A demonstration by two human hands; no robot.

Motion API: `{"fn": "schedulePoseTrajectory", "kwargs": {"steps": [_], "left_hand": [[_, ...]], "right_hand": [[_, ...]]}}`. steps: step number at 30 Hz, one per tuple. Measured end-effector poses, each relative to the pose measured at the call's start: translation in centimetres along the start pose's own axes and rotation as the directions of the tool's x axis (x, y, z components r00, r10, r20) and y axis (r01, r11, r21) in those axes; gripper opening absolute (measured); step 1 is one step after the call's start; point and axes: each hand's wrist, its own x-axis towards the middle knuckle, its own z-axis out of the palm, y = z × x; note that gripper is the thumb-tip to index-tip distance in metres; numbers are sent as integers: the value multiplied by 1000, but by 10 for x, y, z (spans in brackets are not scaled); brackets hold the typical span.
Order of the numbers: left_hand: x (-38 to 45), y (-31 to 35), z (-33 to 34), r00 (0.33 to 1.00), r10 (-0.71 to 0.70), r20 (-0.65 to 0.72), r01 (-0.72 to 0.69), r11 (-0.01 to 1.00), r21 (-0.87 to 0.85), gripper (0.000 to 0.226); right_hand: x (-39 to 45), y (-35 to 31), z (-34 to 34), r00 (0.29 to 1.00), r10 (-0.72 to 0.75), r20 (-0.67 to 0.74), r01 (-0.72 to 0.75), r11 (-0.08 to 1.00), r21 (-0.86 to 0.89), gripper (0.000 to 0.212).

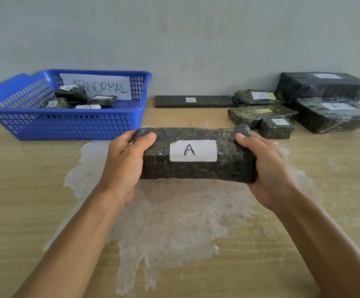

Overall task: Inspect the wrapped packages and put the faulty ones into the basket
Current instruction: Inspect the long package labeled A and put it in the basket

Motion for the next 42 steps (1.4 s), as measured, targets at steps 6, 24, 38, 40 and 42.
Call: {"fn": "schedulePoseTrajectory", "kwargs": {"steps": [6,24,38,40,42], "left_hand": [[-3,1,1,987,48,154,-45,999,-23,18],[1,1,0,972,-20,235,58,986,-158,15],[0,3,-2,964,-11,266,49,990,-134,20],[-1,3,-2,963,-26,267,63,989,-132,20],[-1,3,-4,954,-42,297,79,990,-116,22]], "right_hand": [[2,2,-1,998,9,-67,-10,1000,-8,16],[3,2,1,998,-37,48,35,999,27,18],[0,-3,-4,987,-24,161,7,994,105,29],[1,-1,-4,988,-37,149,21,994,111,28],[2,-1,-4,989,-55,135,41,994,105,27]]}}
